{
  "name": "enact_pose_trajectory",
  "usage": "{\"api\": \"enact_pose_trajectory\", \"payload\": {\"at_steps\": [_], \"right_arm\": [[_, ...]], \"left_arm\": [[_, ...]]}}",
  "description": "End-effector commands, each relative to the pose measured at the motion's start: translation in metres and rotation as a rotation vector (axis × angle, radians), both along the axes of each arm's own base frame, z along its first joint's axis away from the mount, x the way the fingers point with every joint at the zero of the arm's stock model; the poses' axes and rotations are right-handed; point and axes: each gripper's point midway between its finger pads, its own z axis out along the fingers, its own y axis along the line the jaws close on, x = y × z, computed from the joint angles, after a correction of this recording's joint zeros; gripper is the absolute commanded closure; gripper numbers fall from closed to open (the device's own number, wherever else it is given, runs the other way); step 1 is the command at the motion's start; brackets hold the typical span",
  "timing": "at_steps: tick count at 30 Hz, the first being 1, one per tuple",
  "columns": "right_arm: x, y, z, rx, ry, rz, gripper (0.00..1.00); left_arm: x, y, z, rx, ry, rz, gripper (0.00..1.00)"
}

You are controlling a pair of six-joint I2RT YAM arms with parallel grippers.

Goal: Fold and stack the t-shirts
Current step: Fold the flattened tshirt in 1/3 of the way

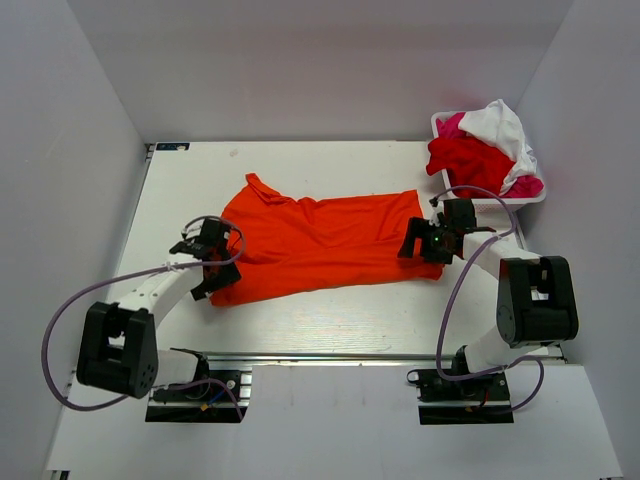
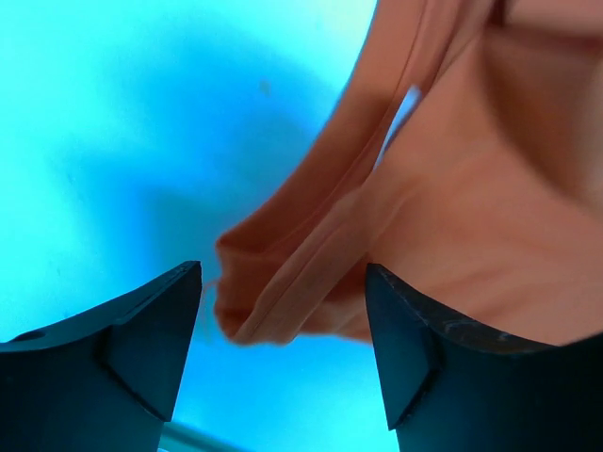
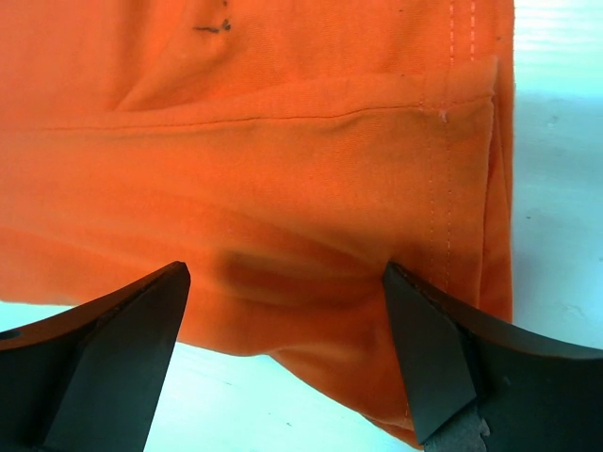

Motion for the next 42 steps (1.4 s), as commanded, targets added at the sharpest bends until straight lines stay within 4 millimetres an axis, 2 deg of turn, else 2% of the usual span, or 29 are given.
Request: {"api": "enact_pose_trajectory", "payload": {"at_steps": [1, 3, 6, 9, 14, 15, 16, 19, 20, 22, 23, 25, 26, 28, 31, 32, 35, 38, 41, 42], "right_arm": [[-0.013, -0.022, -0.013, -0.084, 0.088, -0.082, 0.10], [-0.014, -0.028, -0.016, -0.105, 0.103, -0.106, 0.10], [-0.017, -0.028, -0.020, -0.094, 0.129, -0.117, 0.10], [-0.015, -0.031, -0.022, -0.092, 0.134, -0.132, 0.10], [-0.014, -0.039, -0.023, -0.102, 0.146, -0.157, 0.10], [-0.014, -0.039, -0.024, -0.102, 0.151, -0.158, 0.10], [-0.014, -0.043, -0.024, -0.112, 0.151, -0.170, 0.10], [-0.015, -0.047, -0.028, -0.115, 0.169, -0.180, 0.10], [-0.015, -0.047, -0.029, -0.109, 0.175, -0.184, 0.10], [-0.014, -0.046, -0.028, -0.100, 0.172, -0.175, 0.10], [-0.012, -0.045, -0.026, -0.095, 0.168, -0.181, 0.10], [-0.012, -0.045, -0.027, -0.096, 0.171, -0.182, 0.10], [-0.011, -0.055, -0.026, -0.097, 0.172, -0.214, 0.10], [-0.010, -0.057, -0.025, -0.098, 0.167, -0.219, 0.10], [-0.010, -0.056, -0.027, -0.090, 0.178, -0.214, 0.10], [-0.011, -0.056, -0.028, -0.083, 0.181, -0.218, 0.10], [-0.011, -0.058, -0.027, -0.090, 0.179, -0.218, 0.10], [-0.013, -0.060, -0.027, -0.102, 0.180, -0.222, 0.10], [-0.014, -0.059, -0.027, -0.101, 0.183, -0.213, 0.10], [-0.016, -0.058, -0.028, -0.098, 0.188, -0.211, 0.10]], "left_arm": [[-0.022, -0.016, 0.004, -0.102, 0.005, -0.028, 0.19], [-0.030, -0.026, 0.003, -0.167, -0.003, -0.062, 0.15], [-0.039, -0.027, -0.004, -0.182, 0.005, -0.058, 0.15], [-0.036, -0.027, 0.003, -0.192, -0.040, -0.062, 0.14], [-0.033, -0.033, 0.001, -0.225, -0.096, -0.086, 0.16], [-0.033, -0.033, 0.001, -0.225, -0.096, -0.087, 0.19], [-0.038, -0.031, -0.003, -0.221, -0.076, -0.085, 0.28], [-0.035, -0.031, -0.002, -0.221, -0.110, -0.075, 0.32], [-0.033, -0.036, 0.000, -0.248, -0.126, -0.097, 0.35], [-0.037, -0.036, -0.010, -0.250, -0.118, -0.112, 0.43], [-0.035, -0.037, -0.012, -0.253, -0.133, -0.114, 0.52], [-0.038, -0.036, -0.017, -0.249, -0.114, -0.111, 0.61], [-0.040, -0.036, -0.021, -0.245, -0.096, -0.109, 0.70], [-0.041, -0.035, -0.022, -0.244, -0.087, -0.108, 0.76], [-0.037, -0.038, -0.025, -0.252, -0.107, -0.123, 0.99], [-0.038, -0.039, -0.025, -0.260, -0.106, -0.127, 1.00], [-0.026, -0.028, -0.009, -0.206, -0.159, -0.106, 1.00], [-0.014, -0.016, 0.020, -0.152, -0.225, -0.044, 1.00], [-0.011, -0.010, 0.050, -0.114, -0.240, -0.034, 1.00], [-0.019, -0.007, 0.048, -0.103, -0.206, -0.020, 1.00]]}}
